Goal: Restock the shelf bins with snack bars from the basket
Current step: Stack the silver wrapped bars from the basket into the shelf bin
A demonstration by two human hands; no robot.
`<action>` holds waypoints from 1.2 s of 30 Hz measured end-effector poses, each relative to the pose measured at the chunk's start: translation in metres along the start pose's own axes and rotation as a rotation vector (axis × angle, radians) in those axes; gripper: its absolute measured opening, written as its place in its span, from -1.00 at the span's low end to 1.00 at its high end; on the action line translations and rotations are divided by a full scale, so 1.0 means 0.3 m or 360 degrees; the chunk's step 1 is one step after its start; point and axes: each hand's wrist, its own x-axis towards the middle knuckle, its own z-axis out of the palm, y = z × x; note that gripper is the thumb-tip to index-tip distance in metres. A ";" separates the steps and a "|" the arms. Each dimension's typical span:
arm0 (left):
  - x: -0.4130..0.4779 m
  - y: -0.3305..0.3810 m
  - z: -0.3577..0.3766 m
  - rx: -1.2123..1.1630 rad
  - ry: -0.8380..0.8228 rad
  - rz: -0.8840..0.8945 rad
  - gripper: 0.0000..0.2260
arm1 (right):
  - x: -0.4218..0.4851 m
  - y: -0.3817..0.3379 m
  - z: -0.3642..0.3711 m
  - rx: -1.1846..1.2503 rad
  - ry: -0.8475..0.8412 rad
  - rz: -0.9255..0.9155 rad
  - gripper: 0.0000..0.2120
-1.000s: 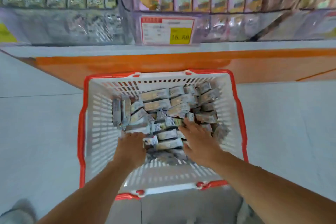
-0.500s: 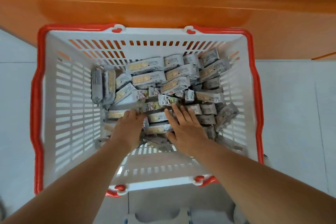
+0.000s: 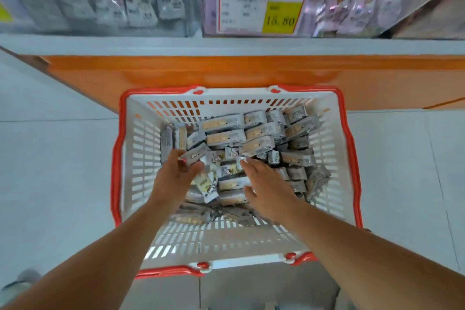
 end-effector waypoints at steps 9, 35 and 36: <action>-0.096 0.408 -0.383 -0.0940 -0.0016 -0.0197 -0.87 | -0.076 -0.348 -0.406 0.0279 0.0417 -0.0298 -0.61; 0.063 0.854 -0.835 -0.0514 0.0406 -0.0124 -0.61 | 0.117 -0.743 -0.965 0.0232 0.1155 -0.0494 -0.65; 0.098 0.847 -0.839 -0.0501 0.0426 -0.0088 -0.66 | 0.143 -0.739 -0.971 0.0200 0.1129 -0.0483 -0.62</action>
